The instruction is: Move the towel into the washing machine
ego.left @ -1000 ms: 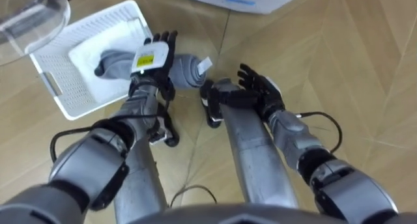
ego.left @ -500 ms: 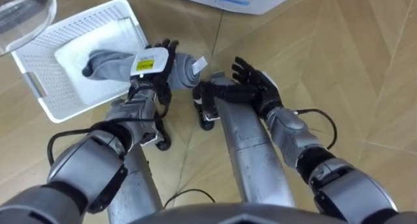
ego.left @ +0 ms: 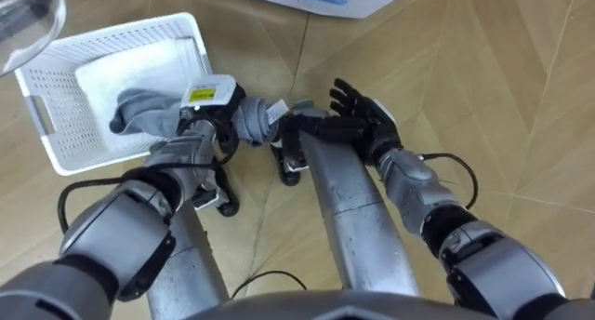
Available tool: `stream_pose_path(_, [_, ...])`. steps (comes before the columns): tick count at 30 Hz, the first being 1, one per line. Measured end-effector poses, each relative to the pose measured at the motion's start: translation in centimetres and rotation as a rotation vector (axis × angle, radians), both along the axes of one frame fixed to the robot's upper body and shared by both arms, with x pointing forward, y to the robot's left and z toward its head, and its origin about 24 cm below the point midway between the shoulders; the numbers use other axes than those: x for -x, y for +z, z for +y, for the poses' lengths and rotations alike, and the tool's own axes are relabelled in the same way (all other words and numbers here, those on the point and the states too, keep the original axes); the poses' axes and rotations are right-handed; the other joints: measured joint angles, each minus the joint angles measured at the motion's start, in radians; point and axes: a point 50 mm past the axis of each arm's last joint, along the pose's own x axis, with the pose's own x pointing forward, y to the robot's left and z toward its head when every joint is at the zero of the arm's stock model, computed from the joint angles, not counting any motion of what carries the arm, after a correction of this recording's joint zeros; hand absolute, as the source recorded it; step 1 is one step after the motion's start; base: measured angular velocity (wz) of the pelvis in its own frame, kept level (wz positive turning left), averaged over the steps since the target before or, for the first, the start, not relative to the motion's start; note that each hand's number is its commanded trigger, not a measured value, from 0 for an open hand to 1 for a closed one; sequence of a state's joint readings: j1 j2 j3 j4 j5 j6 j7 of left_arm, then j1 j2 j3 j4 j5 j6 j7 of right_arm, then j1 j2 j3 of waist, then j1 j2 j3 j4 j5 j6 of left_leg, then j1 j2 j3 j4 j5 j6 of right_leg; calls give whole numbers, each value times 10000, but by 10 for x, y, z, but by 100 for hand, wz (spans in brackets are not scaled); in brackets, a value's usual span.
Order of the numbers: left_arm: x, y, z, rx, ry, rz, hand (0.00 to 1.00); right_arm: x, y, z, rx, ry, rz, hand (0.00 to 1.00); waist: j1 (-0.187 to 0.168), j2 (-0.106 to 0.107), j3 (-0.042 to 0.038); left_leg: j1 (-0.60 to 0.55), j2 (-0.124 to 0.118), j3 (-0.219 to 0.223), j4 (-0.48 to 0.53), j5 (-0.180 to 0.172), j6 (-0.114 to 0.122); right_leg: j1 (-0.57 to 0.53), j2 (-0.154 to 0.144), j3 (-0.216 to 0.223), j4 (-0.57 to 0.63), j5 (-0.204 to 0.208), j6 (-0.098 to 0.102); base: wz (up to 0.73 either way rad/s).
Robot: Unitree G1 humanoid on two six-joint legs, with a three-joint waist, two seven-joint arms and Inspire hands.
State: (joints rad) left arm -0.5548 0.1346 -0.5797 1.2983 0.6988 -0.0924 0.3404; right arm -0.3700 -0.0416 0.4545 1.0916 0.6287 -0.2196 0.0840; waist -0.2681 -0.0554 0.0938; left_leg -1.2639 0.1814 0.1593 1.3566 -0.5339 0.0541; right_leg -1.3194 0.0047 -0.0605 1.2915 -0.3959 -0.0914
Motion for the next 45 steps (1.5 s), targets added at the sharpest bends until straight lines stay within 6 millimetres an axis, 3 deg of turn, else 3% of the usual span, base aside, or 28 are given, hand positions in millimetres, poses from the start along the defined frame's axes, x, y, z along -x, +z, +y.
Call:
stream_pose_path(7, [9,-6,0,272,148,-188,100,13,-9,0,266,-33,346,0,156,21,-12,774,6,-13,-333,15,-22,796,3,-38,-394,49,27,0])
stream_pose_path(10, [14,-8,-1,818,362,-493,100,22,-18,-7,676,-361,811,0,459,63,-26,1511,-23,11,-995,192,-13,1602,11,-56,-1091,218,78,0])
stream_pose_path(13, [19,-10,-2,1238,593,-885,100,35,-29,-20,1235,-549,1315,0,877,234,-98,2374,-53,8,-1810,412,19,2578,63,-123,-2018,414,153,2])
stream_pose_path(18, [12,2,17,1738,1590,-2249,100,51,-38,-41,2480,-232,1797,0,1392,468,-97,3986,-489,158,-3724,1036,38,4189,-142,-104,-3724,809,333,14])
stream_pose_path(23, [2,18,29,2704,3073,-3703,100,54,-41,-50,3470,446,1877,0,1685,652,-95,4900,-699,156,-4691,1258,34,5124,-288,-228,-4565,888,386,11])
stream_pose_path(29, [3,25,7,5316,3994,-4184,100,48,-37,-52,3942,964,1643,0,1999,701,-114,5193,-911,174,-5253,1435,49,5403,-662,-701,-4879,897,397,9])
stream_pose_path(35, [5,27,-23,8880,4850,-2754,100,42,-33,-44,3842,1744,1335,0,2102,662,-155,5437,-1188,20,-5672,1682,87,5722,-911,-927,-5176,907,387,13])
stream_pose_path(36, [9,25,-27,9574,4909,-2191,100,43,-34,-42,3735,1877,1383,0,2140,650,-217,5512,-1246,11,-5802,1733,92,5784,-940,-919,-5253,908,394,9])
stream_pose_path(37, [10,24,-28,9920,4926,-1947,100,44,-34,-41,3688,1934,1429,0,2157,630,-230,5540,-1261,10,-5867,1774,93,5813,-947,-924,-5299,929,407,9])
stream_pose_path(39, [14,20,-31,11476,5214,-749,100,49,-38,-36,3567,2129,1678,0,2240,436,-360,5624,-1358,-25,-6024,1913,83,5870,-1028,-960,-5372,968,395,12])
stream_pose_path(45, [31,5,-44,14525,5559,1851,100,51,-39,-37,3482,2142,1827,0,2401,364,-420,6006,-1244,-104,-6404,2043,113,6456,-841,-1107,-6106,1332,440,-1])
